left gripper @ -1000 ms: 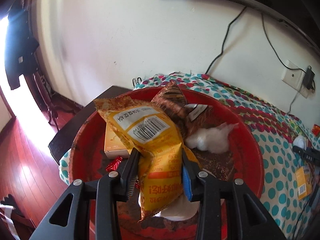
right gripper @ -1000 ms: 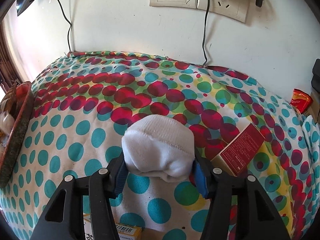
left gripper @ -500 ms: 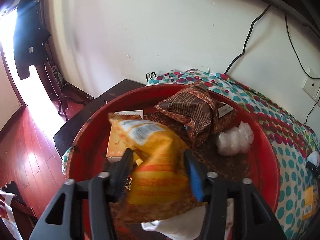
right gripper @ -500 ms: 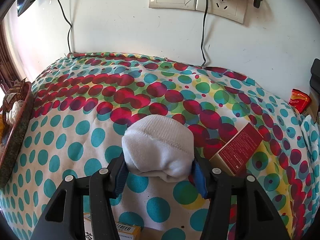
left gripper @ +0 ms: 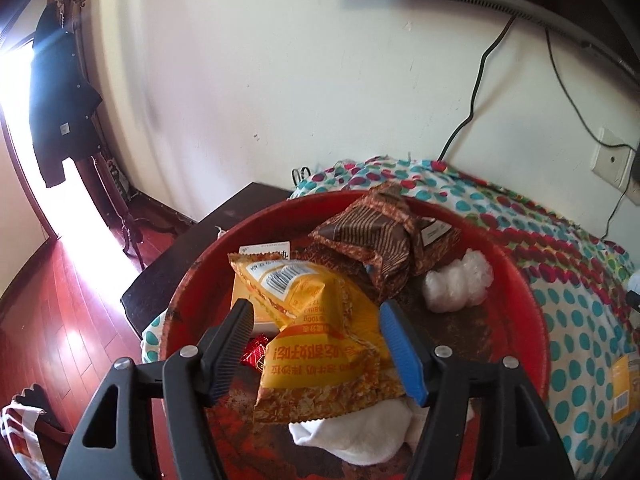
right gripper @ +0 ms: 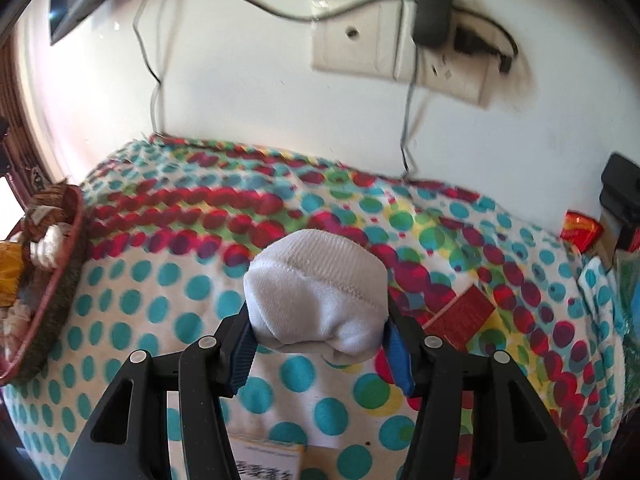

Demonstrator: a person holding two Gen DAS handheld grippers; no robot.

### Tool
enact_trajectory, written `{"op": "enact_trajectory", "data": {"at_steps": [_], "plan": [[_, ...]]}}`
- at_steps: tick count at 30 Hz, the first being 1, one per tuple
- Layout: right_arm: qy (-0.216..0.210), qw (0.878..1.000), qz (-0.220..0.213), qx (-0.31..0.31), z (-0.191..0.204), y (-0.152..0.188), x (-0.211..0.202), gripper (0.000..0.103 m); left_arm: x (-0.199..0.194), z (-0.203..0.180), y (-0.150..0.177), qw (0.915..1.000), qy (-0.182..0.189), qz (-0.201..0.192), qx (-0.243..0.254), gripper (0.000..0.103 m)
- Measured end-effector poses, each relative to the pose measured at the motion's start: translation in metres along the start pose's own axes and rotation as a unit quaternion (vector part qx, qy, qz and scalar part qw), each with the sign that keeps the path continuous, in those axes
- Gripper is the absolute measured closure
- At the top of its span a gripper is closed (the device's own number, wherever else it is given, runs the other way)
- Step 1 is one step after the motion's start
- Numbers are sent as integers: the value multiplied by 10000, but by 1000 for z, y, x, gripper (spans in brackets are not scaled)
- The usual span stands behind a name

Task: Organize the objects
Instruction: 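Lower the yellow packet into the tray and open the left gripper, then carry the white sock over the red tray and release it with the right gripper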

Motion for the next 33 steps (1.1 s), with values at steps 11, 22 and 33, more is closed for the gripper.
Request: {"op": "enact_trajectory", "data": {"at_steps": [11,22,33], "plan": [[-223,9989,-251,-326,49,-12,-35,50,-33,5,-5,9996,43,-266,0,36],[-423,9977,-172,-503,89,9,-48,50,-75,12,34,9994,-12,-342,-27,36],[-909,9859,-240,-1387,210,28,-71,50,-133,32,128,9969,13,-576,-528,36]]}}
Point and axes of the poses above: each gripper's, at about its wrist camera, not at the fingertips, and x roughly the way its jaws point, z to its left, y to its underside, the point moved 9 cm from there along x, roughly the way its jaws point, and after that the axes turned 5 degrees about y, right-handed, at the moved point
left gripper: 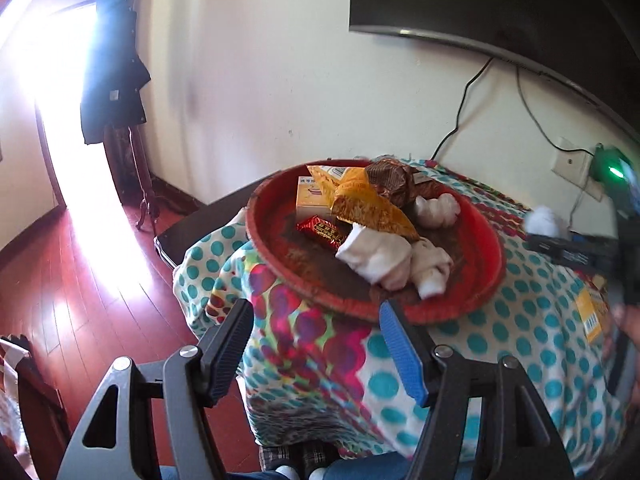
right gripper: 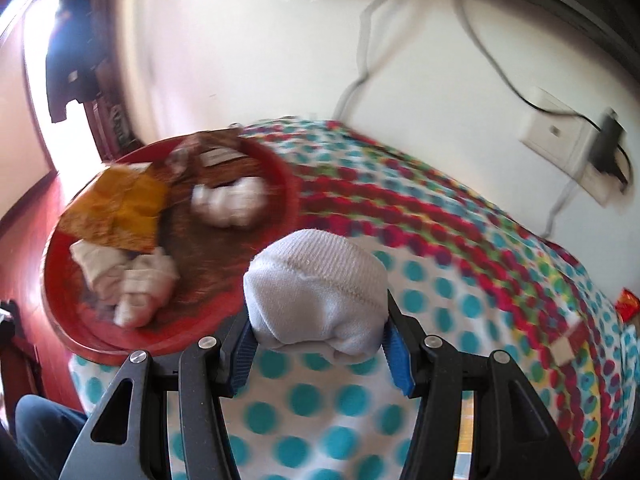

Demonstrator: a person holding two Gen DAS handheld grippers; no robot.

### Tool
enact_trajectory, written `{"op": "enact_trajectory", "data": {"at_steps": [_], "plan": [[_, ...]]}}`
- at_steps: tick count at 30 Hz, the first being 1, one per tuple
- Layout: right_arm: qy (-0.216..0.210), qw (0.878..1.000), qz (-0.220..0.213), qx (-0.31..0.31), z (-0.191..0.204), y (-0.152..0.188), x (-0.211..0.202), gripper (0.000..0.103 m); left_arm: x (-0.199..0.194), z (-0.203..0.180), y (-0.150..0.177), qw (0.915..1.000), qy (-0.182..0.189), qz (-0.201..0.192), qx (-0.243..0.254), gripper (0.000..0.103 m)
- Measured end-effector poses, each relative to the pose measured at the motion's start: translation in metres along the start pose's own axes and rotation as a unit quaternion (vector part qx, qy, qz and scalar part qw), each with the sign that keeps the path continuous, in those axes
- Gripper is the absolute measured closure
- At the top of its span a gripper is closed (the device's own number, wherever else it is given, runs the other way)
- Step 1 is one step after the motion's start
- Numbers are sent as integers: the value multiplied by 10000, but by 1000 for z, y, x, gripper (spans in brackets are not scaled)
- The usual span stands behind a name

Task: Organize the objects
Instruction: 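Carry the white sock over the red tray and release it with the right gripper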

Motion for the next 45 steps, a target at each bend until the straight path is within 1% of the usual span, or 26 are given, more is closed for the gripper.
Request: {"op": "enact_trajectory", "data": {"at_steps": [4,6,8,14,17,20,25,29,30,31,32,33,34,35,36,37,38,39,40,42,45], "plan": [[-75,9999,42,-134,39,-8,7,50,-18,3,1,9996,-38,-217,201,36],[-80,9998,81,-153,55,-13,12,50,-24,5,-2,9985,-148,-419,326,36],[-68,9997,130,-179,67,-16,17,50,-25,8,-4,9977,-215,-516,382,36],[146,9989,254,-355,89,-20,34,50,-20,27,-2,9992,-149,-361,40,36],[216,9984,327,-401,97,-19,40,50,-21,35,-4,9992,-126,-377,-104,36],[260,9982,414,-351,100,-18,46,50,-25,40,-7,9986,-58,-479,-217,36],[340,9978,473,-302,99,-19,53,50,-23,45,-7,9986,-25,-417,-333,36],[344,9979,498,-248,100,-26,55,47,-20,44,-5,9987,25,-366,-355,36],[375,9983,373,-254,100,-33,49,46,-19,43,-5,9988,33,-350,-327,36],[442,9986,139,-239,98,-45,37,39,-19,42,-5,9989,33,-345,-311,36],[499,9983,-244,-182,93,-63,17,30,-19,42,-5,9989,29,-353,-307,36],[481,9975,-509,-127,90,-77,1,6,-19,42,-4,9988,26,-367,-321,36],[395,9961,-782,-60,87,-92,-17,1,-19,42,-4,9988,28,-365,-339,36],[313,9948,-969,-26,83,-106,-32,1,-18,42,-4,9988,39,-344,-360,36],[232,9944,-1030,-17,82,-113,-40,1,-17,41,-3,9988,44,-310,-370,36],[101,9945,-1038,-26,83,-118,-46,3,-16,41,-2,9989,32,-293,-374,36],[73,9945,-1043,-107,84,-121,-51,4,-16,40,-2,9989,26,-285,-381,36],[162,9938,-1088,-173,82,-122,-55,4,-18,37,-2,9988,60,-304,-377,36],[241,9930,-1142,-204,80,-122,-60,3,-19,35,-2,9988,94,-345,-347,36],[196,9931,-1129,-241,74,-115,-66,3,-23,28,-3,9989,96,-431,-179,36],[516,9933,-967,-379,47,-91,-58,3,-18,19,1,9994,175,-312,-38,36]]}}
Point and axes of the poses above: each gripper's, at about its wrist camera, not at the fingertips, and x roughly the way its jaws point, z to its left, y to its underside, the point moved 9 cm from there along x, roughly the way its jaws point, and after that the axes turned 5 degrees about y, right-handed, at the moved point
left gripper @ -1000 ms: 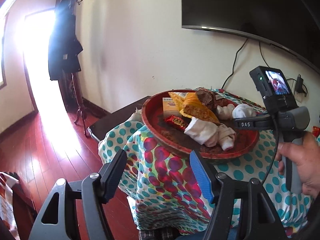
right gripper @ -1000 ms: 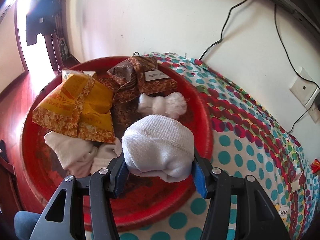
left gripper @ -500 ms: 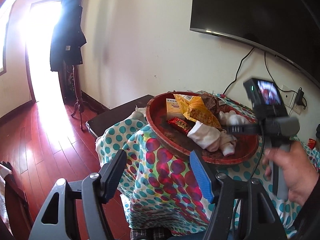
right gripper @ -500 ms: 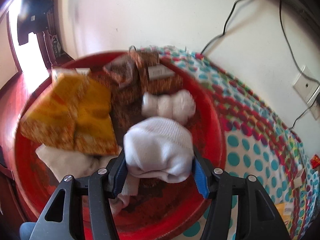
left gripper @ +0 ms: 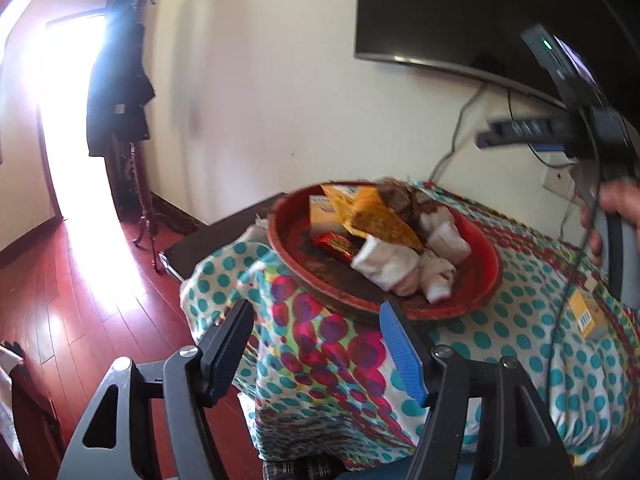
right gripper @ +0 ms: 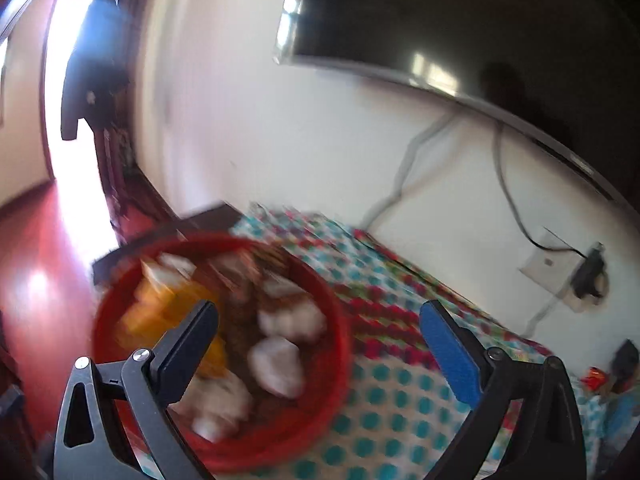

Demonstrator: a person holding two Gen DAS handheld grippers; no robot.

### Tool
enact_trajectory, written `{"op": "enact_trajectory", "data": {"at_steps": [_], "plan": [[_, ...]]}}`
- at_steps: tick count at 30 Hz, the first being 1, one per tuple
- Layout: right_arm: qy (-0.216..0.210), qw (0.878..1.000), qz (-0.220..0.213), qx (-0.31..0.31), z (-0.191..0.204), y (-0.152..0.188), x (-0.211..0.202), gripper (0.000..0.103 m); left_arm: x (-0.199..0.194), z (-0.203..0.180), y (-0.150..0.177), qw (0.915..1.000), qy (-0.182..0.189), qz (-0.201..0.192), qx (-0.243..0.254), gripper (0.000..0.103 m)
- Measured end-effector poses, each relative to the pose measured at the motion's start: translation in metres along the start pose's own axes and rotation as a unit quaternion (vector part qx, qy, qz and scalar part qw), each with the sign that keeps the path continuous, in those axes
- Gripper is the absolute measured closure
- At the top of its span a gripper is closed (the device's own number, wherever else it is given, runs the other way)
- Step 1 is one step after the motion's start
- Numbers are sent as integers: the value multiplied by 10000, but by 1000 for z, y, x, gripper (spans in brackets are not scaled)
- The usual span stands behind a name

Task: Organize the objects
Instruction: 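Carry the white sock over the red tray and release it with the right gripper, then grasp the yellow medicine box with the left gripper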

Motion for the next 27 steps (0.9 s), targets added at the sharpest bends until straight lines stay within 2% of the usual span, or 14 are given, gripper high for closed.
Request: {"op": "enact_trajectory", "data": {"at_steps": [5,9,14,16,18,20,23,27], "plan": [[139,9962,695,513,-69,85,28,3,7,-9,7,9999,49,133,74,36],[455,9890,980,1014,-131,155,30,3,10,-28,16,9993,157,200,290,36],[1144,9689,1292,1775,-225,226,27,3,20,-63,38,9963,281,460,669,36],[1211,9633,1304,2009,-249,241,22,3,23,-81,45,9952,322,522,757,36],[1291,9597,1270,2151,-271,255,16,3,25,-108,47,9930,597,589,837,36],[1548,9565,1292,2107,-287,263,14,3,26,-137,47,9886,849,674,1041,36],[1726,9512,1331,2183,-304,275,13,3,27,-191,44,9788,1229,753,1455,36],[1552,9445,1341,2567,-318,286,9,3,36,-272,48,9639,1877,1029,1580,36]]}}
Point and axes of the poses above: each gripper's, at about its wrist camera, not at the fingertips, and x roughly the way its jaws point, z to its left, y to its underside, the point moved 9 cm from there along x, roughly the way its jaws point, and after that the axes turned 5 degrees about y, right-handed, at the moved point
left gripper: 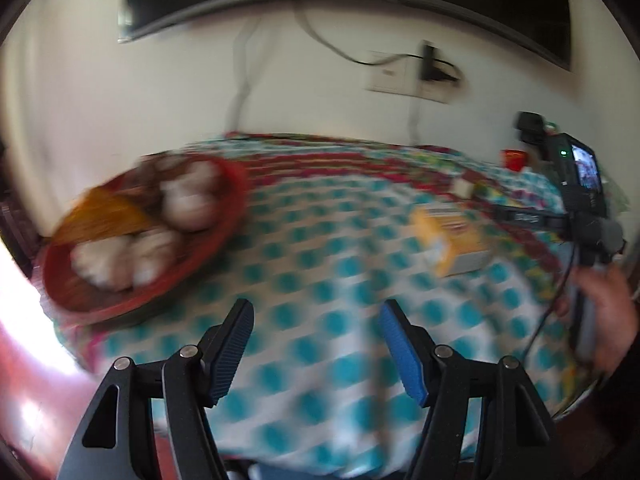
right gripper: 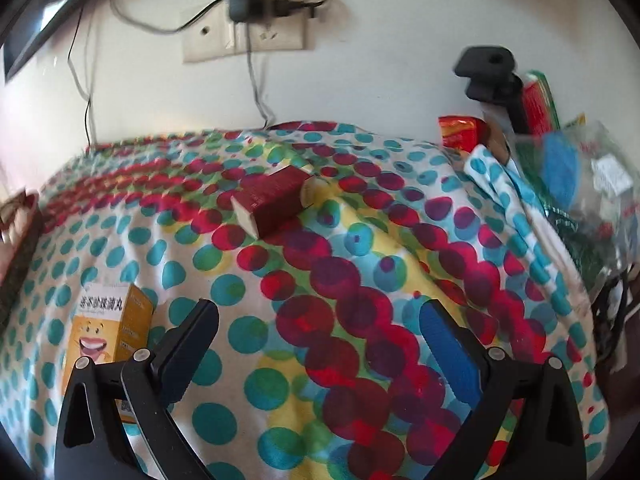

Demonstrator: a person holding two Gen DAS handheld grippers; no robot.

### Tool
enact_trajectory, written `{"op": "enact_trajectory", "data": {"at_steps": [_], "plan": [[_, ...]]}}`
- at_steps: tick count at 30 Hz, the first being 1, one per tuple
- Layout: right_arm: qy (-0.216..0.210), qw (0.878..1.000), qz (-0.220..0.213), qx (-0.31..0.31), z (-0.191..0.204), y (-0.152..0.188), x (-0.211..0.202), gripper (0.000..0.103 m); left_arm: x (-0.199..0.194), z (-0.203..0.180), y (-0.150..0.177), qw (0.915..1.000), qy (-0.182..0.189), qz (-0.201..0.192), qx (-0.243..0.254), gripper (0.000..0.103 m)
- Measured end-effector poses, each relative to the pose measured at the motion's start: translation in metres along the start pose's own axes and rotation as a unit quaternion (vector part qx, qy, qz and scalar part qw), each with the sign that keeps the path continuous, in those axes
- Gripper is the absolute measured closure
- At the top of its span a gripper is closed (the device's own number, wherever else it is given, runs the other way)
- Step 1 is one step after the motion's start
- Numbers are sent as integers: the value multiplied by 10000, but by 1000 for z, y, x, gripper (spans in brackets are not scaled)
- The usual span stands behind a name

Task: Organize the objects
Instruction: 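Grasp the yellow medicine box with the left gripper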

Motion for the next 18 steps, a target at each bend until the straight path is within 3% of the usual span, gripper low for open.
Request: {"op": "enact_trajectory", "data": {"at_steps": [2,6,12,18], "plan": [[97,9999,25,47,-6,0,2,2,17,-31,-8,9995,300,63,-13,33],[77,9994,43,322,-19,1,3,2,50,-83,-19,9984,382,354,204,27],[-167,9945,185,1014,-43,6,9,1,92,-116,-46,9984,57,483,294,25],[-497,9894,361,1312,-47,11,17,1,135,-116,-54,9958,-327,822,246,25]]}}
Point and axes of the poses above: each gripper's, at about its wrist camera, not at the fingertips, and x roughly the way its jaws point, z to its left, y to its underside, the point moved 9 cm from there along x, roughly the way its jaws point, and after that the axes turned 5 degrees about y, right-handed, at the moved point
